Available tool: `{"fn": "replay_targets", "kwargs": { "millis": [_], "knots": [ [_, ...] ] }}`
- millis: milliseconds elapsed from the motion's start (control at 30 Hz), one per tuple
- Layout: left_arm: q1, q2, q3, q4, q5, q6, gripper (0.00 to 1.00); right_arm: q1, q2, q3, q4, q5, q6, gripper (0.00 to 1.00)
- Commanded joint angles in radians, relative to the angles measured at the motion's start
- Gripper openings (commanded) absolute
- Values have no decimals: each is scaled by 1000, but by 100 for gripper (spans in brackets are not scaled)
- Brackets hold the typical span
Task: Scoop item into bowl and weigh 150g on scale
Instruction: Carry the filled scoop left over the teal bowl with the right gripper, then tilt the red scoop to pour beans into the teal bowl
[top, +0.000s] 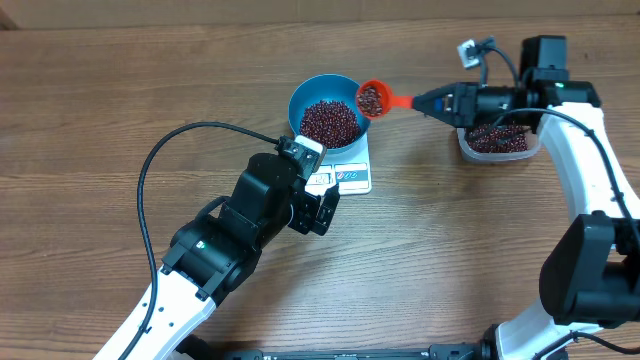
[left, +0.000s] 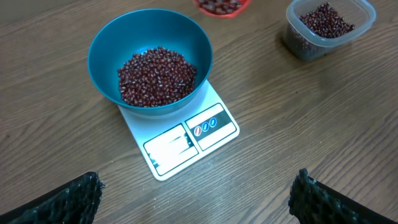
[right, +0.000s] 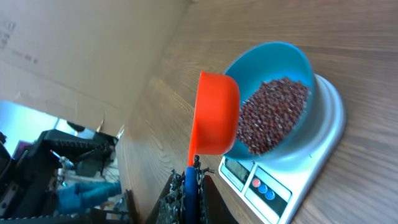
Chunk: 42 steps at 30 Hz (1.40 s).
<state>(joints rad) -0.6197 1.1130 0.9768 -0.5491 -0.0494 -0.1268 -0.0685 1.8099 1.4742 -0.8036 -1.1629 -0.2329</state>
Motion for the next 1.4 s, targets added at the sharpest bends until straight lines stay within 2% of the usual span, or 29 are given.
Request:
{"fn": "replay_targets", "kwargs": {
  "millis": [0, 500, 767, 1367],
  "knots": [
    [4, -2, -6, 5, -9, 15, 100, 35, 7, 18, 32, 11, 5, 4],
    [4, -2, -6, 5, -10, 15, 99, 191, 8, 18, 159, 380, -20, 4],
    [4, -2, -6, 5, -10, 15, 100, 198, 7, 18, 159, 400, -135, 4],
    [4, -2, -6, 9, -9, 14, 99, 198, 7, 18, 159, 403, -222, 4]
  ]
}}
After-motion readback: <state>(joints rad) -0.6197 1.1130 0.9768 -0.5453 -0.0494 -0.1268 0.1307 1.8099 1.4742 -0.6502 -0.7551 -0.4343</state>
